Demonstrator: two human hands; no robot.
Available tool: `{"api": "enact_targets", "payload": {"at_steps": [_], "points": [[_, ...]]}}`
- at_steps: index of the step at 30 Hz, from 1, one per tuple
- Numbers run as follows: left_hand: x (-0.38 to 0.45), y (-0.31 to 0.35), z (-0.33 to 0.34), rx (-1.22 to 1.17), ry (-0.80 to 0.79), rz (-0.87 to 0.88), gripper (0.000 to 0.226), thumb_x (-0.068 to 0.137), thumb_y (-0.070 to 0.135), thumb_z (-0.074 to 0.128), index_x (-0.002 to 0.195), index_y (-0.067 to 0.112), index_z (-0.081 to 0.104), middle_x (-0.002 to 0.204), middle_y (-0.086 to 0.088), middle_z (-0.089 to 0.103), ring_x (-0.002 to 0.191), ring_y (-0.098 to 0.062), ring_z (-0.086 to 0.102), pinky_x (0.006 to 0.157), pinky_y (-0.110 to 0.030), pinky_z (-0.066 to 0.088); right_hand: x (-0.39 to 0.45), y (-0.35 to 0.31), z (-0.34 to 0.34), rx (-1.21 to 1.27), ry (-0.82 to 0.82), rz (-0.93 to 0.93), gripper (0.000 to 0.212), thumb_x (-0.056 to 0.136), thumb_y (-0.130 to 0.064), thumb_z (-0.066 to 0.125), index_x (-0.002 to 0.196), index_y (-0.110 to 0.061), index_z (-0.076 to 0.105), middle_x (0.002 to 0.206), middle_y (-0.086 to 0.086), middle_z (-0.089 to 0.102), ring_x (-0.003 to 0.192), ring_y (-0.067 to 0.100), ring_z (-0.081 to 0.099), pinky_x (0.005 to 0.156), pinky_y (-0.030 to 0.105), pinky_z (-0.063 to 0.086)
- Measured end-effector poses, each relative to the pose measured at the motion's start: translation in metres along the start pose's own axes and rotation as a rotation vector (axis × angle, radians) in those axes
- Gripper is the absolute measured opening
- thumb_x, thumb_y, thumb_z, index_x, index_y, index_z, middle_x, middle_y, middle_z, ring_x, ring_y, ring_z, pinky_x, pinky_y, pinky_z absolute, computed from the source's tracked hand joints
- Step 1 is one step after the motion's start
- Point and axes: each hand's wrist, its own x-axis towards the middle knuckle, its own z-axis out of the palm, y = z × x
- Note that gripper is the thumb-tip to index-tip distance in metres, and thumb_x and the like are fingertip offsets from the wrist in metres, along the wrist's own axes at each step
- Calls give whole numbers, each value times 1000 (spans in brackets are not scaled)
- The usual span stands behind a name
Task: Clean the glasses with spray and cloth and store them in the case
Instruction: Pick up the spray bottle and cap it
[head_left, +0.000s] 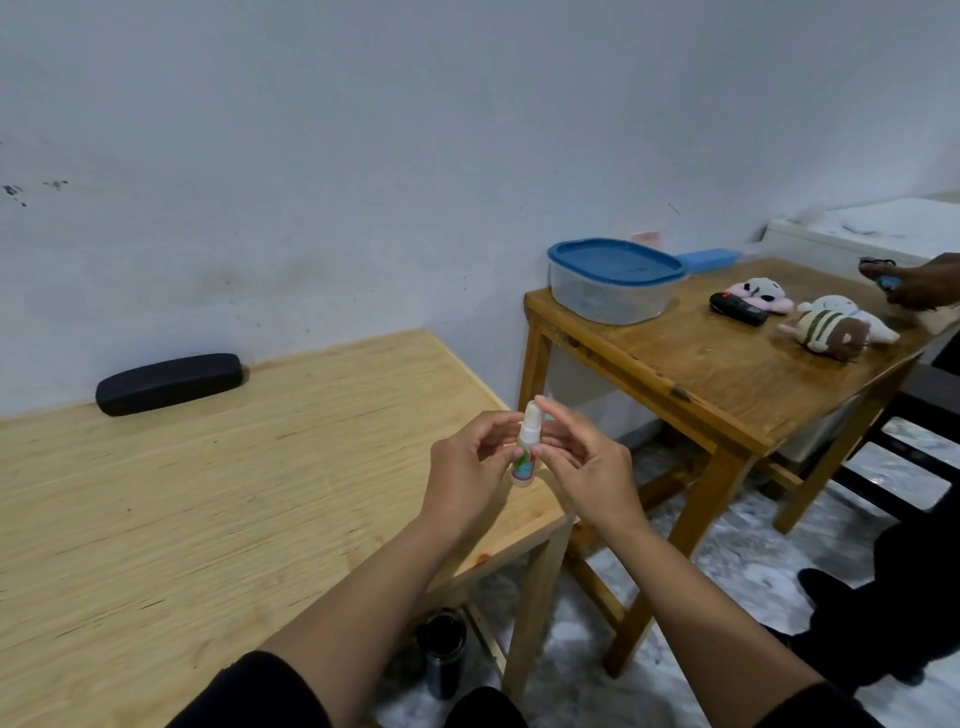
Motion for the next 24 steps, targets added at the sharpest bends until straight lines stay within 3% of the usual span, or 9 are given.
{"api": "enact_targets", "payload": {"at_steps": [8,16,24], "points": [[-4,-1,1,-53,30,-18,36,83,3,65,110,26,67,97,14,69,93,4,65,78,-7,48,3,1,2,-67,-39,32,57,80,4,65,120,-35,52,106,3,66,92,-14,61,82,6,48],[-2,-4,2,-39,51,-15,34,83,2,65,109,22,68,98,11,71,92,3,65,81,-10,49,4,0,11,-59,35,41,52,80,8,63,119,-26,59,100,0,65,86,-20,59,74,1,45],[-5,-2,1,1,11,-14,34,86,5,62,115,22,66,106,8,71,97,2,64,84,-10,49,-5,-2,13,-85,33,27,52,84,3,61,129,-21,53,108,0,62,89,-26,54,78,-1,42]]}}
